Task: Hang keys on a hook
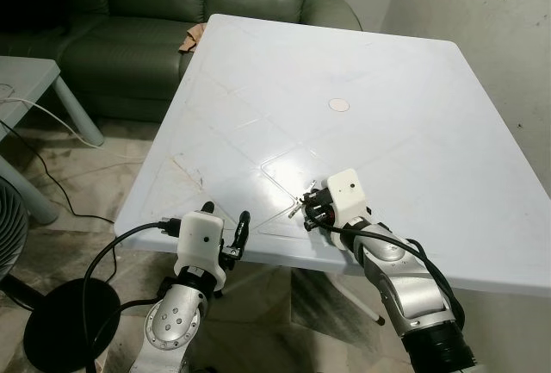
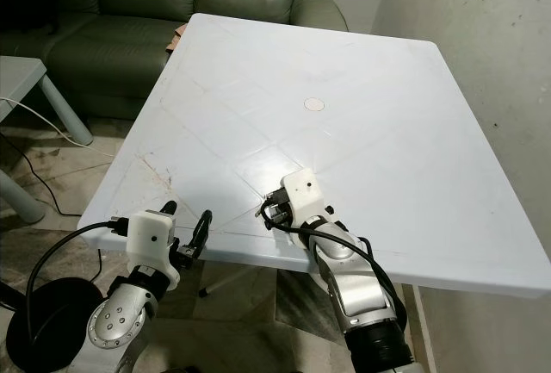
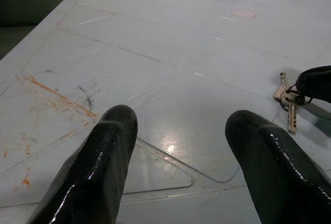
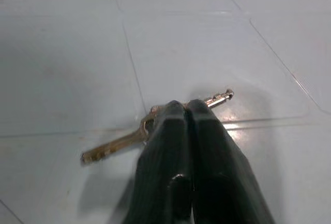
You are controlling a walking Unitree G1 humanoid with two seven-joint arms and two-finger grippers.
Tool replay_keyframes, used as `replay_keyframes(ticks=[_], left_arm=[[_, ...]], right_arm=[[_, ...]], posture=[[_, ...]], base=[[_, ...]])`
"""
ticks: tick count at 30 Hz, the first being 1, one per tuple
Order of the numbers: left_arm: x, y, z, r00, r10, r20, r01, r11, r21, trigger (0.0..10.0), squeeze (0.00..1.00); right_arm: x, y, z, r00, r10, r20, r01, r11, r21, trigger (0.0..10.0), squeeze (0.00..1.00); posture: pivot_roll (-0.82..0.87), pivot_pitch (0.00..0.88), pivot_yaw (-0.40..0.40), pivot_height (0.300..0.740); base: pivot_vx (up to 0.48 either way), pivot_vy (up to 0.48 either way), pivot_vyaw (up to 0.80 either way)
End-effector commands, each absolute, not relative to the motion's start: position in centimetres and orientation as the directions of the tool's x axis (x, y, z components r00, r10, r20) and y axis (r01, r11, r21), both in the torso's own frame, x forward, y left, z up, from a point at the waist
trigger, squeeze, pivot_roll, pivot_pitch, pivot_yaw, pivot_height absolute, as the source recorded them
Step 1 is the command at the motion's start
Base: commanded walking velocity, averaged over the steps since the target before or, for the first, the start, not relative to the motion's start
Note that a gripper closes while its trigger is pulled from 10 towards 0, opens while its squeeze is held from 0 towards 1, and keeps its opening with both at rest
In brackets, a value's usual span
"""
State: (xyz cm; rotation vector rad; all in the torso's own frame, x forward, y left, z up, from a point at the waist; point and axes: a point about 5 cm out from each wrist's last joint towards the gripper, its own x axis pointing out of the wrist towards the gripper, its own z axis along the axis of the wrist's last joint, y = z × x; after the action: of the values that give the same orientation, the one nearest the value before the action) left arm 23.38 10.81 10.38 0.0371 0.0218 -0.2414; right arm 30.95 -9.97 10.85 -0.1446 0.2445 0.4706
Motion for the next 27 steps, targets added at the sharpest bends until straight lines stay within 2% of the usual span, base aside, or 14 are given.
replay_keyframes(ticks=[1, 11, 13, 16, 17, 18, 19, 20, 21, 22, 27], left_arm=[[23.4, 10.9, 10.6, 0.972, -0.233, -0.019, 0.233, 0.971, 0.048, 10.0, 0.00], [23.4, 10.9, 10.6, 0.973, -0.231, -0.017, 0.231, 0.972, 0.050, 10.0, 0.00], [23.4, 10.9, 10.6, 0.973, -0.231, -0.016, 0.231, 0.972, 0.051, 10.0, 0.00], [23.4, 10.9, 10.6, 0.973, -0.230, -0.015, 0.231, 0.972, 0.053, 10.0, 0.00], [23.4, 10.9, 10.6, 0.973, -0.231, -0.015, 0.232, 0.971, 0.054, 10.0, 0.00], [23.4, 10.9, 10.6, 0.973, -0.232, -0.015, 0.232, 0.971, 0.055, 10.0, 0.00], [23.4, 10.9, 10.6, 0.973, -0.232, -0.015, 0.232, 0.971, 0.055, 10.0, 0.00], [23.5, 10.9, 10.7, 0.973, -0.231, -0.013, 0.232, 0.971, 0.055, 10.0, 0.00], [23.5, 10.9, 10.7, 0.973, -0.231, -0.013, 0.232, 0.971, 0.055, 10.0, 0.00], [23.7, 10.9, 10.7, 0.973, -0.231, -0.010, 0.232, 0.971, 0.057, 10.0, 0.00], [23.8, 10.9, 10.8, 0.973, -0.231, -0.006, 0.231, 0.971, 0.060, 10.0, 0.00]], right_arm=[[31.0, -10.2, 11.2, 0.866, 0.430, -0.255, -0.463, 0.883, -0.083, 0.0, 0.00], [31.2, -10.4, 12.1, 0.866, 0.463, -0.188, -0.478, 0.877, -0.041, 0.0, 0.00], [31.3, -10.6, 12.4, 0.870, 0.468, -0.155, -0.474, 0.880, -0.005, 0.0, 0.00], [31.4, -10.7, 13.4, 0.854, 0.518, -0.060, -0.507, 0.852, 0.133, 0.0, 0.00], [31.3, -10.7, 14.1, 0.837, 0.547, 0.008, -0.540, 0.824, 0.173, 0.8, 0.00], [31.2, -10.7, 14.3, 0.831, 0.556, 0.025, -0.551, 0.814, 0.185, 0.0, 0.00], [31.2, -10.7, 14.3, 0.828, 0.560, 0.030, -0.555, 0.810, 0.192, 0.0, 0.00], [31.2, -10.8, 14.8, 0.821, 0.565, 0.082, -0.568, 0.797, 0.203, 2.0, 0.00], [31.2, -10.9, 15.0, 0.820, 0.565, 0.097, -0.572, 0.795, 0.204, 2.0, 0.00], [31.4, -11.0, 15.4, 0.823, 0.554, 0.124, -0.565, 0.777, 0.278, 0.0, 0.00], [31.6, -11.2, 15.9, 0.832, 0.530, 0.163, -0.552, 0.766, 0.328, 0.0, 0.00]], posture=[[-0.04, 0.125, -0.055, 0.740], [-0.04, 0.120, -0.054, 0.740], [-0.04, 0.119, -0.054, 0.740], [-0.04, 0.118, -0.053, 0.740], [-0.04, 0.116, -0.053, 0.740], [-0.04, 0.116, -0.053, 0.740], [-0.04, 0.116, -0.053, 0.740], [-0.04, 0.114, -0.052, 0.740], [-0.04, 0.114, -0.052, 0.740], [-0.04, 0.114, -0.052, 0.740], [-0.04, 0.104, -0.050, 0.740]], base=[[0.000, 0.000, 0.00], [0.000, 0.000, 0.00], [0.000, 0.000, 0.00], [0.000, 0.000, 0.00], [0.000, 0.000, 0.00], [0.000, 0.000, 0.00], [0.000, 0.000, 0.00], [0.000, 0.000, 0.00], [0.000, 0.000, 0.00], [0.000, 0.000, 0.00], [0.000, 0.000, 0.00]])
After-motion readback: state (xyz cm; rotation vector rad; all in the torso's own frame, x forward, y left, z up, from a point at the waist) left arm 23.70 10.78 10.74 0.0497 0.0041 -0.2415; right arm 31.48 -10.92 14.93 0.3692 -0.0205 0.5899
